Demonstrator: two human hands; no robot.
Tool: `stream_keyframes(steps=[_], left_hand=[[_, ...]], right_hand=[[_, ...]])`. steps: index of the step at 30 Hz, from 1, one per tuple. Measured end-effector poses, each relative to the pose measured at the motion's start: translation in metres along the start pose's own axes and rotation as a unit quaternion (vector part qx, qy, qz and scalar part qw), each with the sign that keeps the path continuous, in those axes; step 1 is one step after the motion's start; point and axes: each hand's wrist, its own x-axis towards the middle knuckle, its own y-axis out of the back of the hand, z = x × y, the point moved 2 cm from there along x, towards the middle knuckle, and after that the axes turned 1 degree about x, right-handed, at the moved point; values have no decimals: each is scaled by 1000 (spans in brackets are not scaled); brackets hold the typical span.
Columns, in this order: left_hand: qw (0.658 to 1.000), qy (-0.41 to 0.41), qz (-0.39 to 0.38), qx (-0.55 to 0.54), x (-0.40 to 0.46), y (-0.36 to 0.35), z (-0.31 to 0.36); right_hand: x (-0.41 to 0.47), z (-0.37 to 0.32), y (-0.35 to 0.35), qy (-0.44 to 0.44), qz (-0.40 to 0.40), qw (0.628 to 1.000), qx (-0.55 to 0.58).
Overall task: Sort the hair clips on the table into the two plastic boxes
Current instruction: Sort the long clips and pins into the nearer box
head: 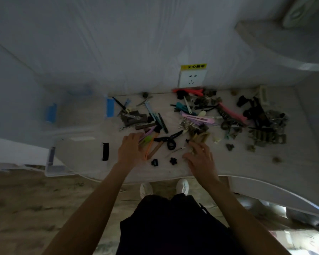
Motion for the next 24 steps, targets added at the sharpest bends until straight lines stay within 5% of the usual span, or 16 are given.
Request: stream_keyframes(steps=[8, 17, 24], left_hand=[[992, 40, 27, 112, 5, 1, 4], [996, 76, 41, 26, -5, 3, 6], [997, 51, 41, -28, -16, -17, 27]], right_hand=[[50, 19, 6, 19, 30, 999, -38], [48, 24, 4, 155, 106, 980, -69], [64, 21, 3, 201, 37, 971, -123]])
